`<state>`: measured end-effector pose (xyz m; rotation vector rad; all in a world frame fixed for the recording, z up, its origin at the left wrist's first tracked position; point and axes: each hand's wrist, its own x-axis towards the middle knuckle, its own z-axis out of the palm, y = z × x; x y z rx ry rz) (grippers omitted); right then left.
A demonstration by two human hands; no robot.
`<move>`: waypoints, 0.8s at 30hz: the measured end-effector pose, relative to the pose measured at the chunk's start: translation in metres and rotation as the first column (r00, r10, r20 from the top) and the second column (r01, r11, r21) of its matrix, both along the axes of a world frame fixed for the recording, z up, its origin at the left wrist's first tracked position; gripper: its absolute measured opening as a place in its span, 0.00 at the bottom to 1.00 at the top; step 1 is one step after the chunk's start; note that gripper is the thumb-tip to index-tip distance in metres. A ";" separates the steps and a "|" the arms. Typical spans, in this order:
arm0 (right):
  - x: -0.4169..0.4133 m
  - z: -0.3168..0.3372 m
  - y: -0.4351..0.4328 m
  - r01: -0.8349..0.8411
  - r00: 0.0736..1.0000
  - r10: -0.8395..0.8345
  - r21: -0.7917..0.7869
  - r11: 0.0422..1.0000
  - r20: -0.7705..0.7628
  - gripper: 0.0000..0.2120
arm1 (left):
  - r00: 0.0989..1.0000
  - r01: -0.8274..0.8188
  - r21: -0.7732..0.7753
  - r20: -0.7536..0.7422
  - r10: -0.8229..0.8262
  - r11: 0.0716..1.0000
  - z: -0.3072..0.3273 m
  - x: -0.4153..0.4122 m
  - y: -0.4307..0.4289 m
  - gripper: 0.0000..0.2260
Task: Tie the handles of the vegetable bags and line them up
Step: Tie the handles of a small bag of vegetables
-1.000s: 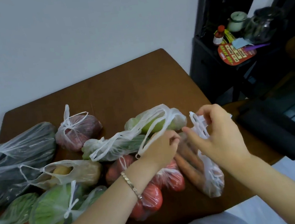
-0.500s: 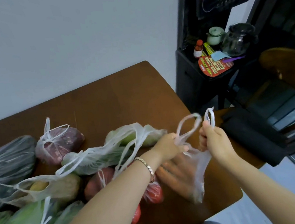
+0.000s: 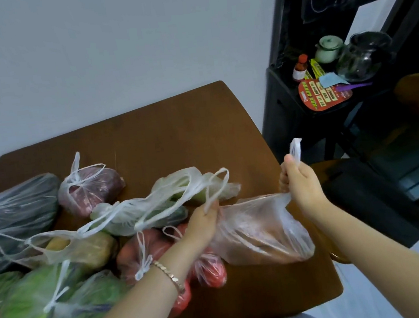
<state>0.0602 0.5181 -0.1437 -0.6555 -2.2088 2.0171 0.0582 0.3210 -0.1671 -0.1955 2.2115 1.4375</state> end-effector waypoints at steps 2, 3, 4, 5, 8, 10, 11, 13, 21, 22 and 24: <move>0.004 -0.015 0.003 -0.144 0.989 0.146 0.061 0.988 -0.029 0.11 | 0.998 -0.063 -0.007 0.023 0.063 0.998 -0.008 -0.002 0.002 0.18; 0.008 -0.022 0.006 -0.234 0.972 0.235 0.075 0.969 -0.001 0.05 | 0.993 -0.110 0.002 0.041 0.110 0.994 -0.013 -0.003 0.004 0.17; 0.011 -0.029 0.009 -0.320 0.947 0.316 0.105 0.941 0.057 0.09 | 0.986 -0.148 0.016 0.078 0.146 0.989 -0.016 -0.003 0.004 0.17; 0.015 -0.038 0.012 -0.408 0.911 0.394 0.129 0.904 0.118 0.17 | 0.977 -0.185 0.048 0.120 0.178 0.982 -0.017 -0.002 0.006 0.16; 0.024 -0.058 0.011 -0.585 0.790 0.527 0.132 0.800 0.312 0.28 | 0.985 -0.149 0.094 0.104 0.140 0.984 -0.022 -0.001 0.008 0.24; 0.028 -0.074 0.006 -0.529 0.818 0.463 0.128 0.839 0.343 0.19 | 0.999 -0.032 0.158 0.040 0.026 0.987 -0.024 0.003 0.007 0.39; 0.028 -0.075 0.003 -0.461 0.852 0.395 0.136 0.877 0.343 0.12 | 0.997 0.023 0.175 0.065 -0.035 0.984 -0.028 0.004 0.007 0.45; 0.027 -0.072 -0.003 -0.296 0.907 0.260 0.064 0.953 0.330 0.08 | 0.973 0.174 0.055 0.142 -0.180 0.983 -0.038 0.010 0.006 0.42; 0.026 -0.076 -0.012 -0.023 0.855 0.121 -0.196 0.980 0.505 0.16 | 1.000 0.018 0.339 -0.010 -0.016 0.941 -0.028 -0.003 0.049 0.13; 0.026 -0.078 -0.013 -0.002 0.827 0.102 -0.178 0.984 0.553 0.18 | 0.992 -0.091 0.446 0.114 0.044 0.891 -0.025 -0.010 0.054 0.17; 0.028 -0.078 -0.013 0.041 0.780 0.084 -0.185 0.982 0.620 0.25 | 0.926 -0.341 0.576 0.342 0.161 0.743 -0.025 -0.021 0.060 0.19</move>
